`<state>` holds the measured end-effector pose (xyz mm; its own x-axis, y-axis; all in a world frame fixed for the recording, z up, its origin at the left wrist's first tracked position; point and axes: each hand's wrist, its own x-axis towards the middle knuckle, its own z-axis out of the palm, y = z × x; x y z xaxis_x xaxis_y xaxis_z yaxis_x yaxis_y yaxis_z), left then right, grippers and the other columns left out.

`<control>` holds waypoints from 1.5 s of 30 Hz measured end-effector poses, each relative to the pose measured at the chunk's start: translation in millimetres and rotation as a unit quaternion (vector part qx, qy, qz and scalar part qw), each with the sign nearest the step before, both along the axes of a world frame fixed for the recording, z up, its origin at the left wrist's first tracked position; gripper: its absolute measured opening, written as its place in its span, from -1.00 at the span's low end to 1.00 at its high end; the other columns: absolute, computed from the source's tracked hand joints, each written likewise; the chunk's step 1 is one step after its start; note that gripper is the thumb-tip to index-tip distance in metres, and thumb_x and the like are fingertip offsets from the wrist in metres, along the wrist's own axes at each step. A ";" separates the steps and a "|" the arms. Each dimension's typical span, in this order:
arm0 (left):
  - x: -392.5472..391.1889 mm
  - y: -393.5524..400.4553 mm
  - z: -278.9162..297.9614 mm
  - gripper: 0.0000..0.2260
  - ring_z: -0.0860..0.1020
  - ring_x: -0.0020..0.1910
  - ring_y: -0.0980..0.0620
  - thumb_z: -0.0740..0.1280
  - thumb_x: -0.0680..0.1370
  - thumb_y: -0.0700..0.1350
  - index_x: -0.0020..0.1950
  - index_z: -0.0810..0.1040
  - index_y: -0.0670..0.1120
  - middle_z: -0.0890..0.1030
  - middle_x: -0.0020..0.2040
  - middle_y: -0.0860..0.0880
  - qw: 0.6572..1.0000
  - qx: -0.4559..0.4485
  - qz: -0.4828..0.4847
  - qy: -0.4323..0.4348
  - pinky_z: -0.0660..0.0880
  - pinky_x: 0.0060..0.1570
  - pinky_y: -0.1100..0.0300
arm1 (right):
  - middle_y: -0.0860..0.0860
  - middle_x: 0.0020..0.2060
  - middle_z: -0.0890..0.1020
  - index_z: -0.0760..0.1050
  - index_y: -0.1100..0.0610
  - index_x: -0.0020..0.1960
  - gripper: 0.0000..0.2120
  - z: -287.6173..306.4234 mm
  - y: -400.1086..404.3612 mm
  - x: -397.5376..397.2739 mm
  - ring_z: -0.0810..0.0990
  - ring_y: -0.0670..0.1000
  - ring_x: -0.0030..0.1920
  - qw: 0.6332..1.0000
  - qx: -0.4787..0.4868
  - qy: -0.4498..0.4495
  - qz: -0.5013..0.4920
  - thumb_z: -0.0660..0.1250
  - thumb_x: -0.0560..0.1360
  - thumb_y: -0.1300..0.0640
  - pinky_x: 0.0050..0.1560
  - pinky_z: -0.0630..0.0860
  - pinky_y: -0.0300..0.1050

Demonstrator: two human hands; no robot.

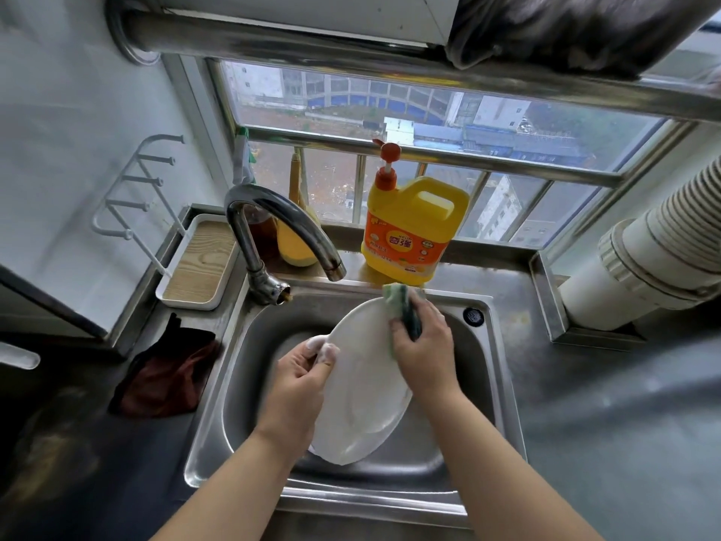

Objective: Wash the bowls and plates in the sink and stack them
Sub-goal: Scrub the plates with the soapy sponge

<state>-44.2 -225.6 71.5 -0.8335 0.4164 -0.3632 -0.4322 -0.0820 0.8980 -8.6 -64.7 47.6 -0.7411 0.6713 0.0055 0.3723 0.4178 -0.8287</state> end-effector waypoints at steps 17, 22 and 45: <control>-7.9 -5.0 -3.9 -0.83 0.56 -0.25 -0.02 0.21 0.61 -0.20 -0.01 0.58 -0.21 0.62 -0.22 -0.12 0.999 0.042 -0.006 -0.013 0.54 -0.26 0.16 | 0.02 0.28 0.37 0.32 -0.07 0.41 -0.55 -6.5 4.0 1.6 0.42 0.03 0.25 0.987 -0.143 -0.024 -0.068 0.29 0.54 0.01 0.23 0.39 -0.08; -9.7 -14.7 -9.9 -0.81 0.59 -0.26 0.04 0.27 0.50 -0.08 -0.20 0.66 -0.02 0.64 -0.24 -0.06 0.995 0.095 0.004 -0.038 0.56 -0.28 0.20 | -0.02 0.03 0.54 0.31 -0.17 0.24 -0.66 -18.2 16.9 15.6 0.55 0.00 -0.02 0.940 -0.323 -0.009 -0.113 0.30 0.53 0.09 -0.03 0.54 -0.01; -23.5 1.2 -2.9 -0.82 0.56 -0.22 -0.03 0.21 0.61 -0.23 -0.03 0.59 -0.24 0.61 -0.20 -0.16 0.993 0.001 -0.114 0.022 0.51 -0.24 0.19 | 0.02 0.37 0.23 0.18 -0.21 0.37 -0.51 5.8 -39.8 9.2 0.15 0.03 0.35 0.982 0.165 0.013 0.095 0.11 0.47 -0.26 0.38 0.10 -0.05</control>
<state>-67.7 -224.4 68.6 -0.7326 0.5969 -0.3271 -0.3994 0.0120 0.9167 0.5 -104.5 53.4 -0.8500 0.4790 0.2194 0.2424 0.7253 -0.6444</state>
